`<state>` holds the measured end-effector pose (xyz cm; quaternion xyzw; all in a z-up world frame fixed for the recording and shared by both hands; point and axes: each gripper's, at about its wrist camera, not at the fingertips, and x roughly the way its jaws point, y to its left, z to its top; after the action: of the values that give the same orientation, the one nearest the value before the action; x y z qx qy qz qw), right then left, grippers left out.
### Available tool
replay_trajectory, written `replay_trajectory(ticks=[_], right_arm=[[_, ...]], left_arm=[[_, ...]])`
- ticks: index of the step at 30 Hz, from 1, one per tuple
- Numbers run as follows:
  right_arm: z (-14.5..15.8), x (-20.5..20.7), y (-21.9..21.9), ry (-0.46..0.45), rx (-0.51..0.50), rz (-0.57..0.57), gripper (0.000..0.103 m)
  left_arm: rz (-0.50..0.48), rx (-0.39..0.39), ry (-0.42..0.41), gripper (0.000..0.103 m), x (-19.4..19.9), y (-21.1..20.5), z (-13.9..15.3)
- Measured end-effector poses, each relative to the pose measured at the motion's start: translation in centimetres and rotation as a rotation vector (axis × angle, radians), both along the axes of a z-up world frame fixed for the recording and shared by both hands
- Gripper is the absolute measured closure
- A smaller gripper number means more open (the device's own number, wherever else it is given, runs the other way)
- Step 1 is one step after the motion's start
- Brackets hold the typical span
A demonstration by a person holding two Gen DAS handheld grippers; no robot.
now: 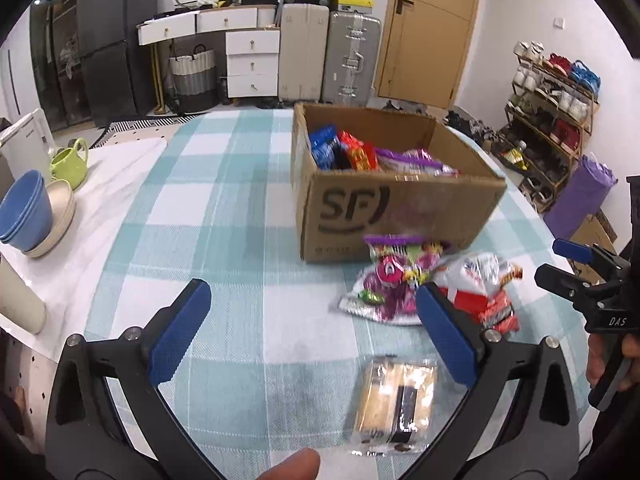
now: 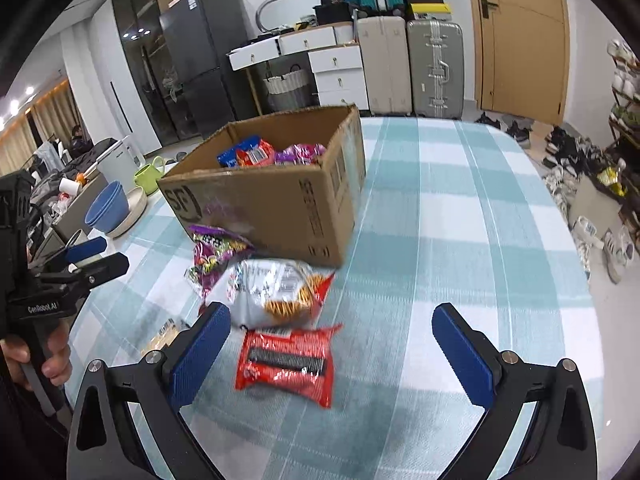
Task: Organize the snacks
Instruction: 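Open both grippers and move them back over the remaining snacks, then grasp the red chocolate packet with the right gripper while the left grasps the cracker packet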
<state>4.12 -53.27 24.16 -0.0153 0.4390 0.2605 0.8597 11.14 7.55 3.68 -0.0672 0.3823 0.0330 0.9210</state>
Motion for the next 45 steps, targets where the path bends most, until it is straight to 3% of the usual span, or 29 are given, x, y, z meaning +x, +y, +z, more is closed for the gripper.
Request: replay_trajectory(ticks=[10, 24, 34, 37, 45], right_arm=[[-2.0, -0.4, 1.0, 0.053, -0.017, 0.022, 0.001], [-4.6, -0.3, 3.1, 0.115, -0.084, 0.068, 0.001], [-5.7, -0.8, 4.5, 0.116, -0.116, 0.105, 0.001], [-5.8, -0.8, 4.9, 0.108, -0.126, 0.114, 0.005], [-6.0, -1.0, 5.3, 0.094, -0.149, 0.136, 0.028]], left_arm=[[-0.028, -0.045, 0.061, 0.001, -0.5, -1.6, -3.0], [-0.075, -0.047, 0.159, 0.001, -1.4, -4.3, -6.9], [-0.116, -0.003, 0.199, 0.001, -1.3, -6.0, -8.4], [-0.131, 0.019, 0.209, 0.001, -1.4, -6.6, -8.7], [-0.144, 0.026, 0.232, 0.001, -1.0, -6.8, -9.3]])
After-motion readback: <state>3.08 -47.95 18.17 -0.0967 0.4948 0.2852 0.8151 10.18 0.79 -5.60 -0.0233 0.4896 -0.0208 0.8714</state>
